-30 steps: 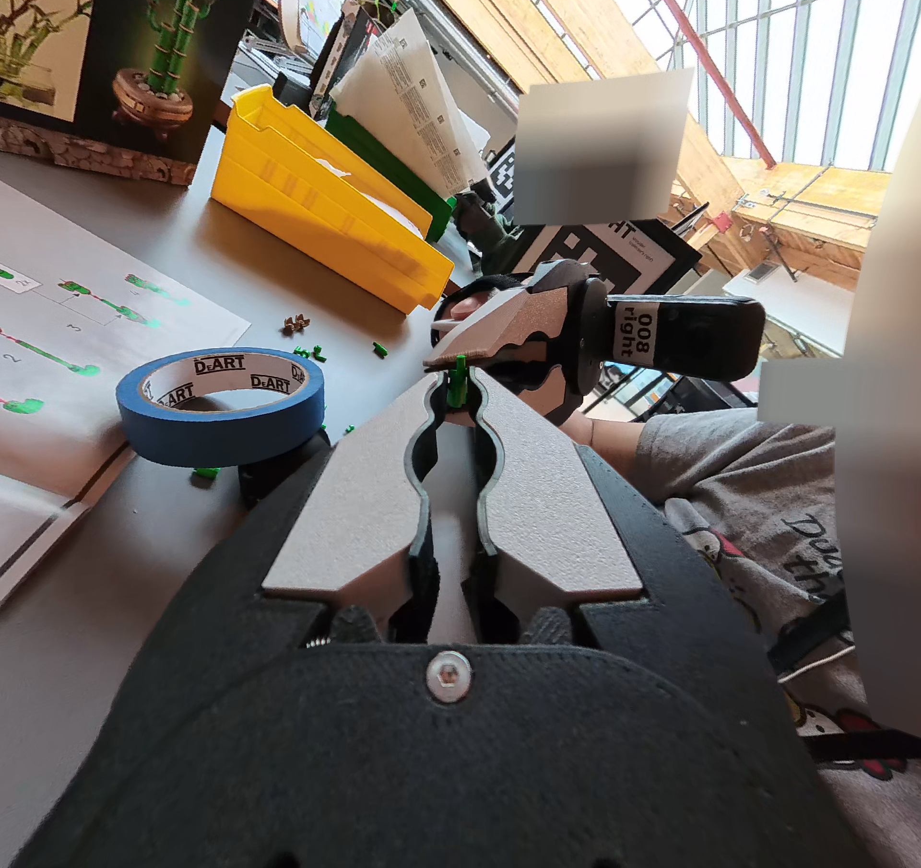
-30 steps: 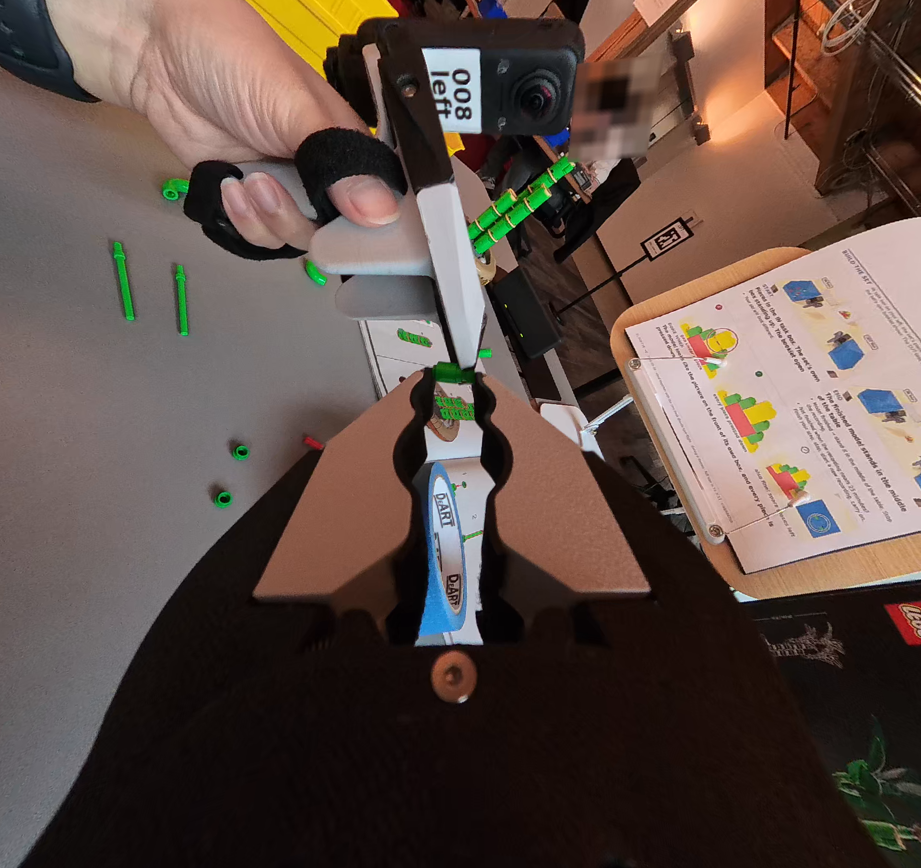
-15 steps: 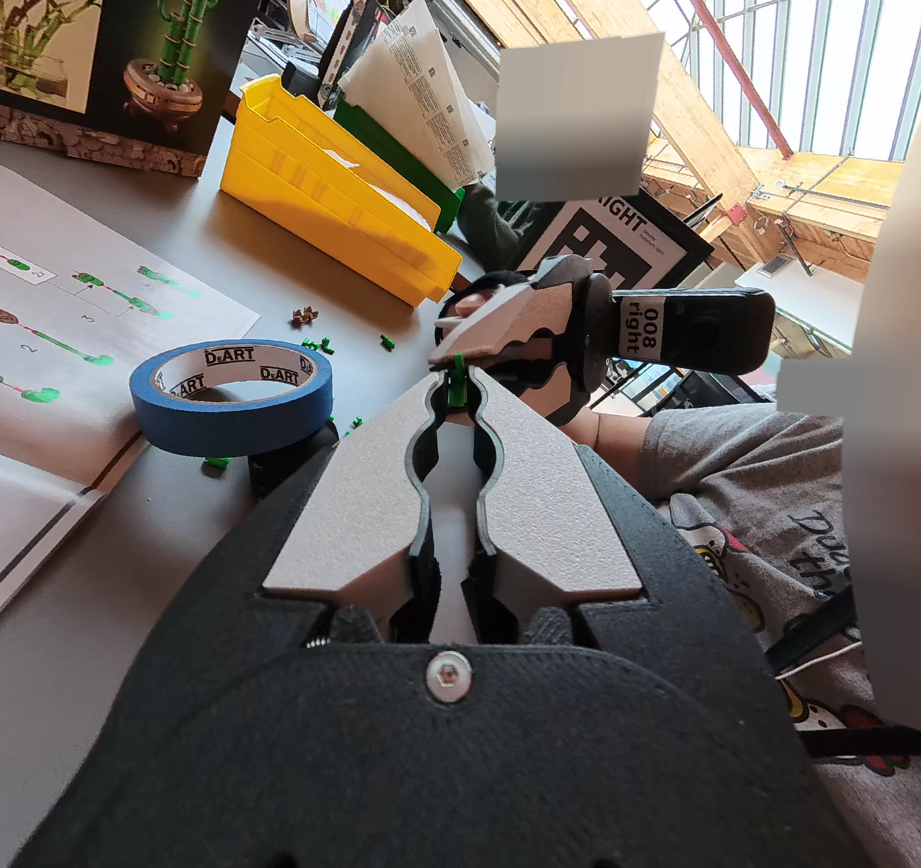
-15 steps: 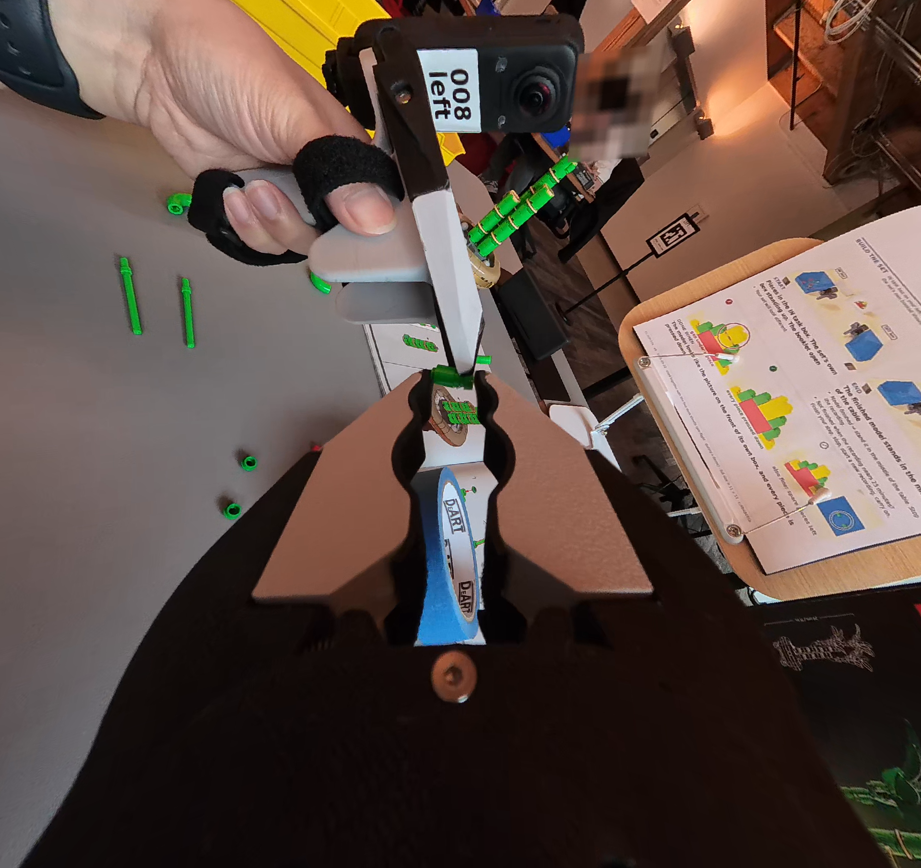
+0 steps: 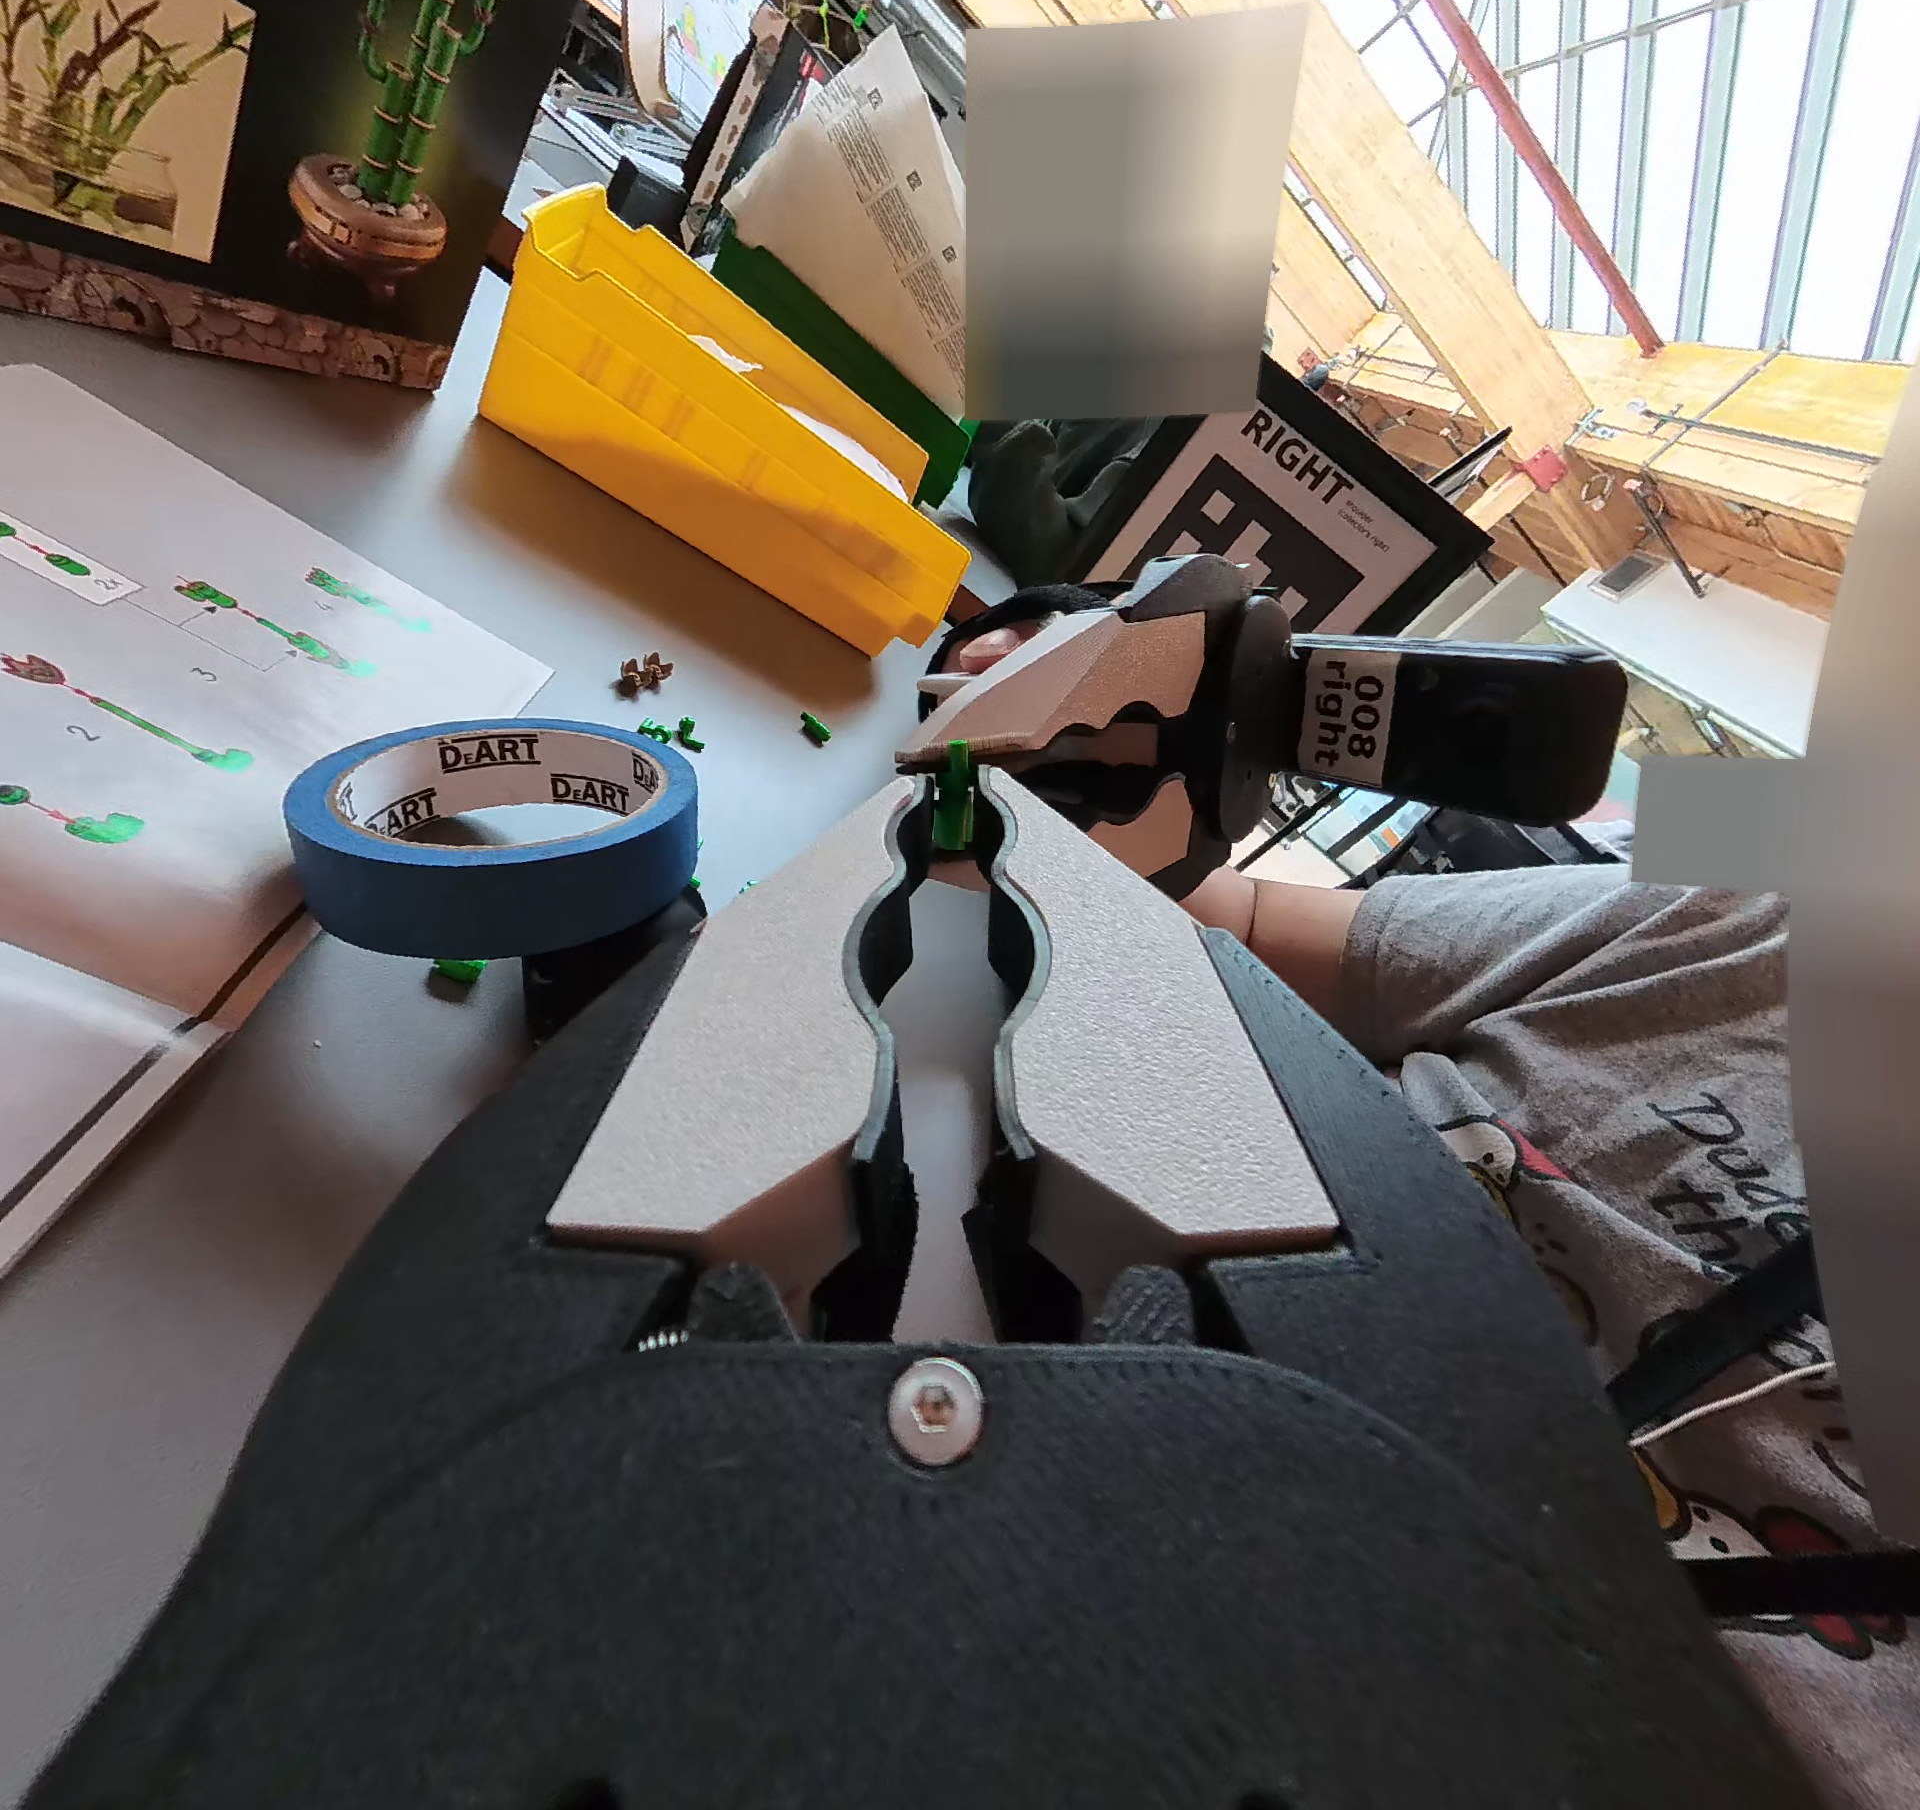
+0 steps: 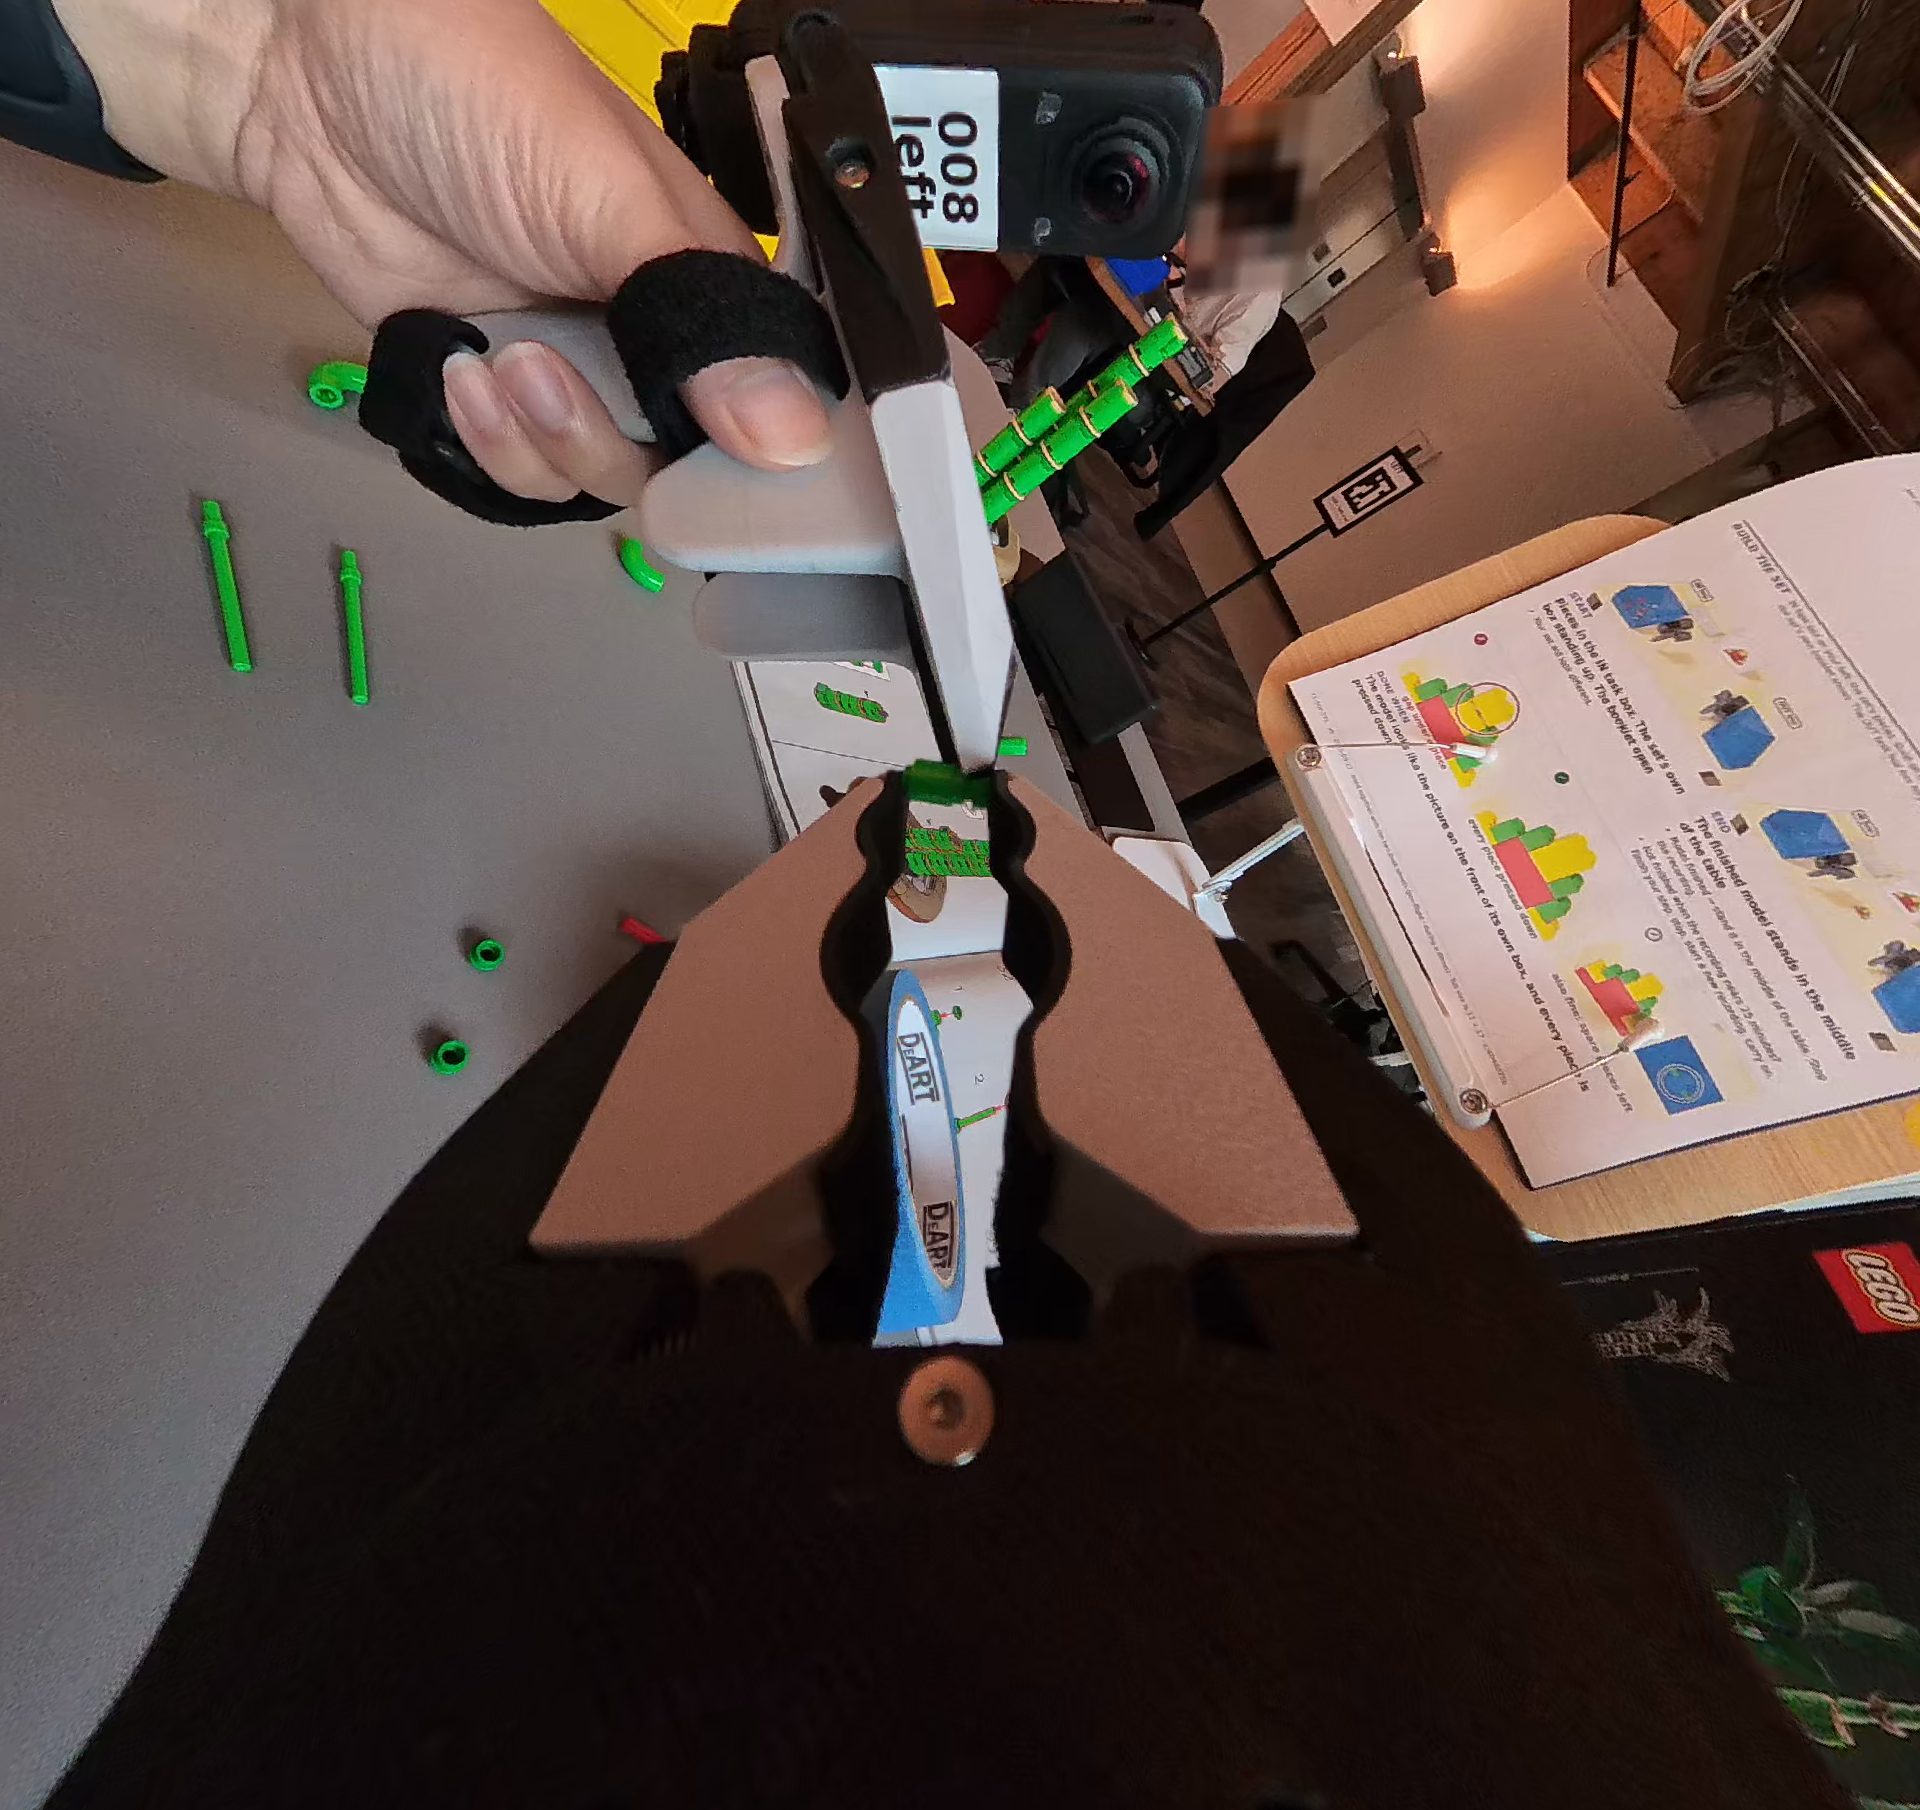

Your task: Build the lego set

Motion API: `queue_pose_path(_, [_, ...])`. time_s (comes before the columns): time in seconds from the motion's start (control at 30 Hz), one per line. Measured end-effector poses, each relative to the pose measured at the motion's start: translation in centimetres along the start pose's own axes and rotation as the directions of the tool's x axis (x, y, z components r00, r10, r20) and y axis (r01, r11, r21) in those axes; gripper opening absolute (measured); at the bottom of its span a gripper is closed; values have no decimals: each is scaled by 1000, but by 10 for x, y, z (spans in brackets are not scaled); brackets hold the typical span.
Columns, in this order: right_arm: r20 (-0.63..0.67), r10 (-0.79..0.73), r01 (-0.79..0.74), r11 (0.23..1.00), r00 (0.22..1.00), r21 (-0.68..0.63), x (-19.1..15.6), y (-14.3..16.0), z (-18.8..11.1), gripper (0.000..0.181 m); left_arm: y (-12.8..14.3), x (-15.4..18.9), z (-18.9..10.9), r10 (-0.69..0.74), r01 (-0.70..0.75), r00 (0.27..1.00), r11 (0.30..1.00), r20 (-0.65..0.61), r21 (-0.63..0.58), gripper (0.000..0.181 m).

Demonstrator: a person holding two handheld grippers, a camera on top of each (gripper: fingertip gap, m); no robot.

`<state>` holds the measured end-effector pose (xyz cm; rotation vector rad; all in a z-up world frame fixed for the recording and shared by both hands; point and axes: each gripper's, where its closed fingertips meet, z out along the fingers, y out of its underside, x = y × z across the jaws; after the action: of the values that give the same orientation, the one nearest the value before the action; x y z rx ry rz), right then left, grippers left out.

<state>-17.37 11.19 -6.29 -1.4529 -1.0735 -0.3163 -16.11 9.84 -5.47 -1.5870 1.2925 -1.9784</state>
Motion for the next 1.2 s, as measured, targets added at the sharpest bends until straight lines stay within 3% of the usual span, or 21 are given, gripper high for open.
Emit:
queue_pose_path(0.23, [30, 56, -56, 998, 998, -6, -1, 1, -1, 13, -3, 1, -3, 2, -2, 1000, 1000, -5, 16, 0])
queue_pose_path(1.2, [77, 49, -47, 999, 996, -26, -13, 4, 5, 12, 9, -4, -11, 97, -91, 993, 991, 59, -99, 0])
